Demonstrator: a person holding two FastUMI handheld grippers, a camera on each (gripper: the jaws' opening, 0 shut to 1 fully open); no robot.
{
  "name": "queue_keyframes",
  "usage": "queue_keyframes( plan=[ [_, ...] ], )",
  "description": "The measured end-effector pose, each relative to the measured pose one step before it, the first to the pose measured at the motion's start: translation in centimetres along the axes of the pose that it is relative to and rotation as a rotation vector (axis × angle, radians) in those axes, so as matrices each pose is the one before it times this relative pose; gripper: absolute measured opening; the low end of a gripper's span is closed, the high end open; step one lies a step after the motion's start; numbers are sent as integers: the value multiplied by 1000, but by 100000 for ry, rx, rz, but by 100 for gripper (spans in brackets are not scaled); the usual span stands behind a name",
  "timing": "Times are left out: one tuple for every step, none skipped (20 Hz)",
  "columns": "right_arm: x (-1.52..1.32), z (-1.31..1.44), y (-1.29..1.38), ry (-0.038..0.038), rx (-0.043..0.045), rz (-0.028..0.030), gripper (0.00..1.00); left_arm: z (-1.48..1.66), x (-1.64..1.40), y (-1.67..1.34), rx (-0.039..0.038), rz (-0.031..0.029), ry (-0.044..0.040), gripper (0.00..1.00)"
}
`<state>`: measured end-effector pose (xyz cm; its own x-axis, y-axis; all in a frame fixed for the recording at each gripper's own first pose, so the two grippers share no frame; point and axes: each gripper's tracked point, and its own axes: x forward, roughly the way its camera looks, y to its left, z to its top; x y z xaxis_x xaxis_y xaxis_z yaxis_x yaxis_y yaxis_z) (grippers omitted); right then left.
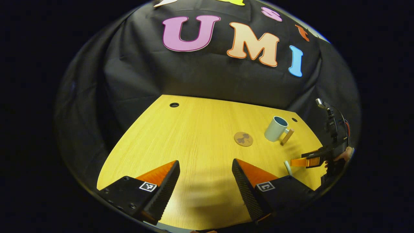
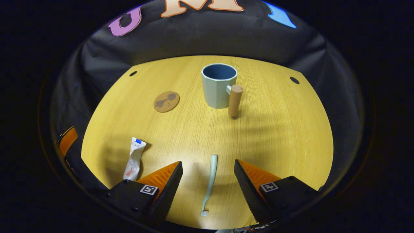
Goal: Put the toothbrush and toothpaste on the desktop into the cup, then pick up the cup and place it on the coaster on the desktop.
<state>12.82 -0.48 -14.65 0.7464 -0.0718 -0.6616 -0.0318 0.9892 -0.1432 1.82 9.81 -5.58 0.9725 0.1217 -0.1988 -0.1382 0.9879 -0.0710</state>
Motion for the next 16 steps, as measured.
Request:
queue_keyframes(
  plan=[
    [509,-301,-60,3000,184,-369,99,-102,194,348,-417,855,362,95],
    [478,-99,-60,2370,84,-257,99,-167,87,307,-431,768,520,95],
    [470,-259,-148,2228,-52,-491,99,-82,62,241,-518,646,596,95],
    [538,-62,-43,1701,-107,-490,94,-173,98,219,-664,311,566,95],
    [479,-138,-149,1836,114,-506,98,-142,-13,132,-713,94,699,95],
    [334,-127,-118,1817,194,-429,94,-413,51,68,-700,186,709,95],
    [366,-121,-255,1677,93,-822,94,-143,41,182,-895,132,387,95],
    [208,-123,-180,1432,473,-646,94,-202,149,124,-847,327,551,95],
    [205,-114,-134,1340,584,-562,92,-149,49,204,-603,365,661,95],
    [98,101,-29,722,49,-121,90,-165,19,133,-333,393,562,95],
    [105,-50,-133,745,-432,-528,78,-65,146,154,-61,386,497,95],
    [69,-7,76,996,-526,-26,79,-73,118,31,200,204,414,95],
    [157,-115,79,994,-775,-40,72,-45,135,23,445,60,346,95],
    [147,-41,-25,1053,-989,-437,74,47,85,67,540,-30,253,96],
    [176,-276,-58,1455,-969,-885,74,76,136,0,483,-184,122,95],
    [131,10,-53,468,-899,-1052,70,46,89,-31,498,-287,-7,96]
  ],
)
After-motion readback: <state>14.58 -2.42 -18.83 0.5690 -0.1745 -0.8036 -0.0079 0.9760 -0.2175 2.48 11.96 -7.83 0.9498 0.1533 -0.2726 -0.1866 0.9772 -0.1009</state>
